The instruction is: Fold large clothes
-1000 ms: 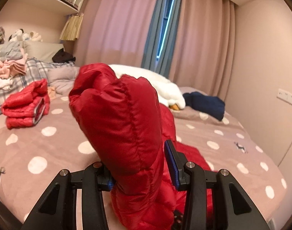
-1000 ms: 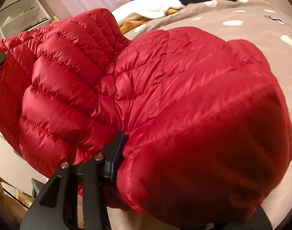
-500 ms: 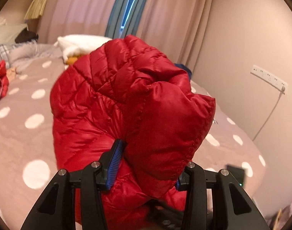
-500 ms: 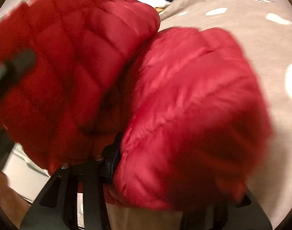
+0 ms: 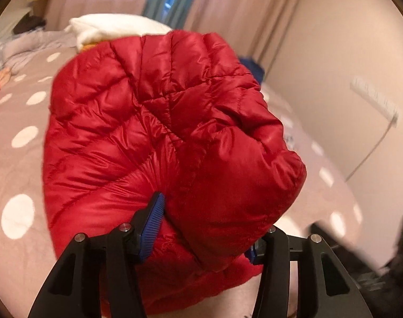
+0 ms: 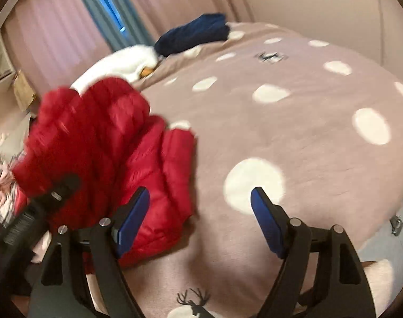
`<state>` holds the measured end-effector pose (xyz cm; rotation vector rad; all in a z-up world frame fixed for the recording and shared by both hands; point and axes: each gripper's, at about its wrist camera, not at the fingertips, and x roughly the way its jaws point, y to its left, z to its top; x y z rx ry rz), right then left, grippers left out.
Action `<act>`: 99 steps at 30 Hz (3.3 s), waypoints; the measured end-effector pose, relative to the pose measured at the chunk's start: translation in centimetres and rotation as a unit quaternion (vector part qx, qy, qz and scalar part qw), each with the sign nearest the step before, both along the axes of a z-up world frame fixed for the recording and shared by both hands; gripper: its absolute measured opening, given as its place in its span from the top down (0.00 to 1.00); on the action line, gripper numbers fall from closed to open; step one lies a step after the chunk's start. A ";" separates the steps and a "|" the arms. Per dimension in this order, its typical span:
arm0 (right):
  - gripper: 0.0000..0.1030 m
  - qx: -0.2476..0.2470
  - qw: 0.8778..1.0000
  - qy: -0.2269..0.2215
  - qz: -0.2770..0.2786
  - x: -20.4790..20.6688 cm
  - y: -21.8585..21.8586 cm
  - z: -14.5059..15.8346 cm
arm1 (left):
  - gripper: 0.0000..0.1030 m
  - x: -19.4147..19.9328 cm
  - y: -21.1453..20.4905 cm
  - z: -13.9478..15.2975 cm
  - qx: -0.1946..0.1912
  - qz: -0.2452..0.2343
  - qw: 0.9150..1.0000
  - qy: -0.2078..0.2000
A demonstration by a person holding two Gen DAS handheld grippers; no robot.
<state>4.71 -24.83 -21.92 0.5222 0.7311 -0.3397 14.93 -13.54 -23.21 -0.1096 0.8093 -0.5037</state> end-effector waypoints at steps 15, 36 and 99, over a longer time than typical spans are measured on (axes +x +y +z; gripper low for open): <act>0.21 -0.022 0.999 -0.014 -0.024 -2.7 -1.0 2.8 | 0.38 0.9 -2.6 -1.7 0.108 -0.048 0.993 0.015; 0.13 -0.040 0.998 -0.038 -0.032 -4.4 -0.7 5.6 | 0.33 -7.9 6.3 8.7 -0.034 0.068 0.997 -0.034; 0.61 0.008 0.996 0.066 0.061 5.0 1.3 -7.3 | 0.33 -1.9 15.3 5.4 -0.007 0.262 0.965 0.015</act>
